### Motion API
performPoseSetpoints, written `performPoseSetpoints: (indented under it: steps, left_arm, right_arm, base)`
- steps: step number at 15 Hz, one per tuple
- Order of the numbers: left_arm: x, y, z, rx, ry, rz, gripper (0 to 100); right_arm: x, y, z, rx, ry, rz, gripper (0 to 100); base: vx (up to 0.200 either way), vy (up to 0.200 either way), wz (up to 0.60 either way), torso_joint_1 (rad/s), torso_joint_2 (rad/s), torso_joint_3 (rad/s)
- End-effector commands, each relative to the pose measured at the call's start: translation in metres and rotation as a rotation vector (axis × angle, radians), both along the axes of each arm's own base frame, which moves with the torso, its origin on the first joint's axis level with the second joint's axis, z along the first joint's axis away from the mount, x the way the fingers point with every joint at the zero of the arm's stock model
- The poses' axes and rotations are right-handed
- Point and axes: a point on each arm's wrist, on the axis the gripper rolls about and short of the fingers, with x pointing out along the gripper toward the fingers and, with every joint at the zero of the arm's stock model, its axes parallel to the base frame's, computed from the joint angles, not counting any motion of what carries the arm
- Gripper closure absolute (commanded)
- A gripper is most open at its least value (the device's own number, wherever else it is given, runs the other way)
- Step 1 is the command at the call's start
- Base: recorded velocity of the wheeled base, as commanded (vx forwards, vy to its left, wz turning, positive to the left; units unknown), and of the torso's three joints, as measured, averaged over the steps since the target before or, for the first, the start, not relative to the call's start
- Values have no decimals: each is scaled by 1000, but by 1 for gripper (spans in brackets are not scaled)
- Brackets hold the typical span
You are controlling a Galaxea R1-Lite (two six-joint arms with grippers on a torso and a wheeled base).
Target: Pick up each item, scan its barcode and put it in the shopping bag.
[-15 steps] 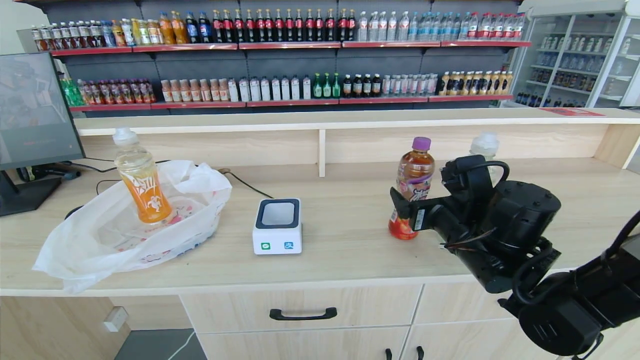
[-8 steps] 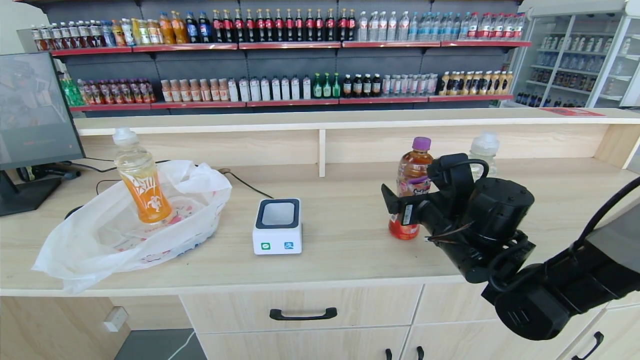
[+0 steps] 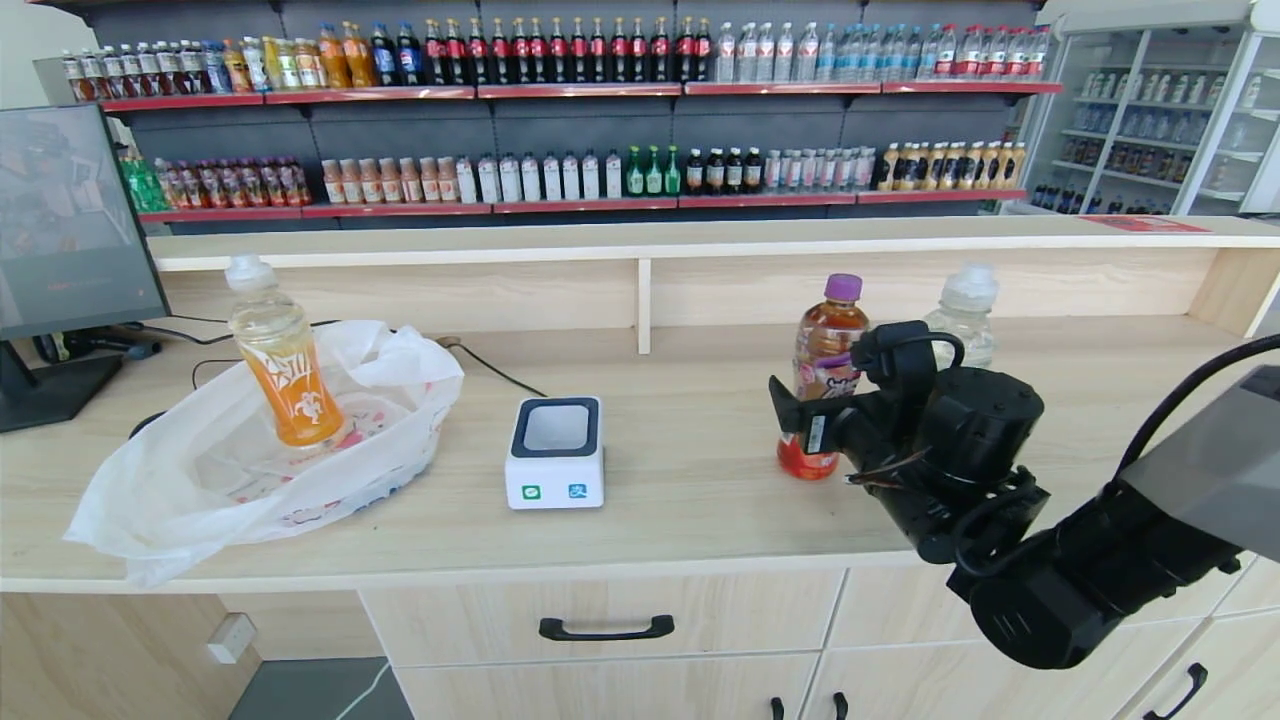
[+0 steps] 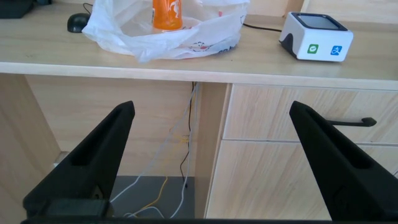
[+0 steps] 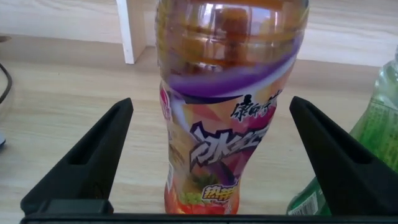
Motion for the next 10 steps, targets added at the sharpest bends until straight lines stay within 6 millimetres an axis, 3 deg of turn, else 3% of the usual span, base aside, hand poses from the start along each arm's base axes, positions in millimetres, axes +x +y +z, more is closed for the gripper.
performPoseSetpoints:
  steps: [1, 7, 10]
  left_arm:
    - [0, 0, 0, 0, 0, 0, 0]
    - [0, 0, 0, 0, 1, 0, 0]
    - [0, 0, 0, 0, 0, 0, 0]
  right_arm:
    - [8, 3, -10, -1, 4, -3, 0]
    - [30, 12, -15, 11, -22, -11, 0]
    - [35, 2, -17, 4, -17, -39, 0]
  base:
    - [0, 0, 0, 0, 0, 0]
    - [0, 0, 0, 0, 0, 0]
    - [0, 0, 0, 0, 0, 0]
